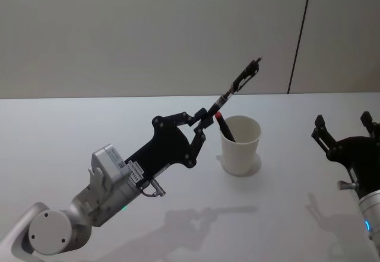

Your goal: Place the pen into the pen holder.

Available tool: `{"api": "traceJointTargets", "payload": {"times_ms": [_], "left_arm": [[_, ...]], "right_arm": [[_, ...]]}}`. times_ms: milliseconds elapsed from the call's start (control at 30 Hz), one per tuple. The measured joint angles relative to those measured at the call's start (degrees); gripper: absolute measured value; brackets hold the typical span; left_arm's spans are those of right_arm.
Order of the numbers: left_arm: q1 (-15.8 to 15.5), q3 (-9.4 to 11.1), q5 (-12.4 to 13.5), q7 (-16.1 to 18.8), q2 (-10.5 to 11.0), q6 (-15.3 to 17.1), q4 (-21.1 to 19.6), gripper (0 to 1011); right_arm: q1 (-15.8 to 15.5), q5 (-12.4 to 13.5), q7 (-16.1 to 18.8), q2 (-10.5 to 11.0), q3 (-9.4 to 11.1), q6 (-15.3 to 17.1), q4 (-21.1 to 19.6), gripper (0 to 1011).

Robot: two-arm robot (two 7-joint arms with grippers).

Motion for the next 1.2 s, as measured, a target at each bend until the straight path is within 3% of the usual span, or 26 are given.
{"api": "traceJointTargets", "payload": {"times_ms": [233,900,1200], "left_arm": [[-1.7,0.12,-2.43,-3.59,-1.06,-3.7,4.4,112],[-2.81,0.13,-0.82,-0.86,-2.45,-8.52,9.34,112],[-2.96,0.1,-0.53,-0.39,-2.65,-9.21,10.0,112]], "right_arm": [[0.0,0.0,0.0,0.0,0.0,0.0,0.0,1001],[-0.13,0.01,0.43,0.03,0.01,0.01,-0.04,1002],[-1.12,0.92,4.04,0.55,-0.19,0.29,-1.46,1002]]}}
